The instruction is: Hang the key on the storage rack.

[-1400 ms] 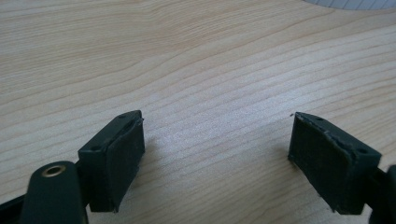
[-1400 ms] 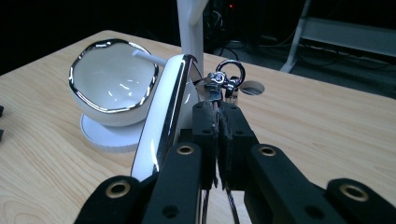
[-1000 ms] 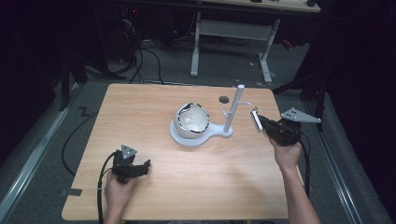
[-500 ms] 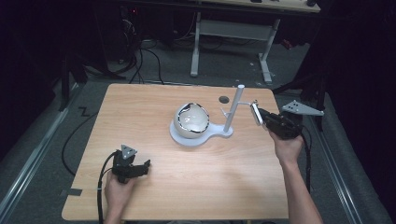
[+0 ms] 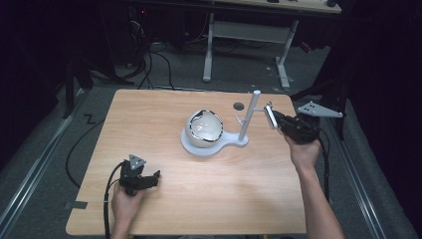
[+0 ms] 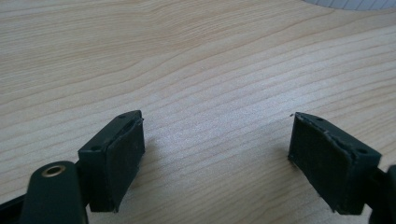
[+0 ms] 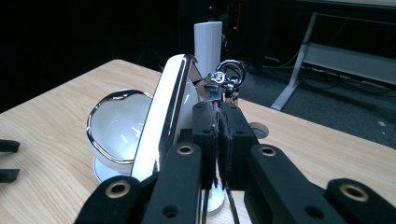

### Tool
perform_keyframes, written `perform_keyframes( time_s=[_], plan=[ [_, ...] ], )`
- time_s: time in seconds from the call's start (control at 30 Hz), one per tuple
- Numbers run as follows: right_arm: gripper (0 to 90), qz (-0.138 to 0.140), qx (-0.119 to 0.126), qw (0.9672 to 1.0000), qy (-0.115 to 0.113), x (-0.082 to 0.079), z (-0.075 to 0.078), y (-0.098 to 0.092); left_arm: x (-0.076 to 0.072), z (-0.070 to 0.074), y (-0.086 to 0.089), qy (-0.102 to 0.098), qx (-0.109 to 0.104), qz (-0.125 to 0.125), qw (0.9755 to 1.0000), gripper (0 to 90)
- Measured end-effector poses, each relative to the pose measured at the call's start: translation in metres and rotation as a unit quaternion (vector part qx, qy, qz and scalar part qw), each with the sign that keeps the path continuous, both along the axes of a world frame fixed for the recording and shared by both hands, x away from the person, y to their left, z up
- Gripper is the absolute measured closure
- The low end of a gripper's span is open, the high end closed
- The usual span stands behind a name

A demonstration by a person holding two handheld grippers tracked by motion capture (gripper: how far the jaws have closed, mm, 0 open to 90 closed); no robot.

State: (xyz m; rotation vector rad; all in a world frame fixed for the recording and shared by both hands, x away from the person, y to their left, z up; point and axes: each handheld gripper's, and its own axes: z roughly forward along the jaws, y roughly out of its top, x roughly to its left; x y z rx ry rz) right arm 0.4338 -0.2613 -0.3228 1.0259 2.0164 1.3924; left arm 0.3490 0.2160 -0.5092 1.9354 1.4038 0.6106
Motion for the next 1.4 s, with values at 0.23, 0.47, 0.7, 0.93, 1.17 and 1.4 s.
perform_keyframes(
  time_s=[0.23,0.47,0.7,0.93,1.17,1.4],
  plan=[
    [86.3,0.003,-0.003,1.0000,-0.001,0.002,0.000,0.007,0.000,0.000,0.000,0.000,0.000,0.000,1.0000,18.7],
    [86.3,0.007,-0.015,0.9999,0.001,0.003,-0.003,0.016,0.000,0.000,0.000,0.000,0.000,0.000,1.0000,18.7],
    [86.3,0.008,-0.019,0.9997,0.012,0.005,-0.013,0.020,0.000,0.000,0.000,0.000,0.000,0.000,1.0000,18.7],
    [86.3,0.011,-0.025,0.9996,0.011,0.005,-0.017,0.024,0.000,0.000,0.000,0.000,0.000,0.000,1.0000,18.7],
    [86.3,0.010,-0.023,0.9995,0.021,0.005,-0.027,0.023,0.000,0.000,0.000,0.000,0.000,0.000,1.0000,18.7],
    [86.2,0.011,-0.016,0.9995,0.024,0.006,-0.033,0.022,0.000,0.000,0.000,0.000,0.000,0.000,1.0000,18.7]
  ],
)
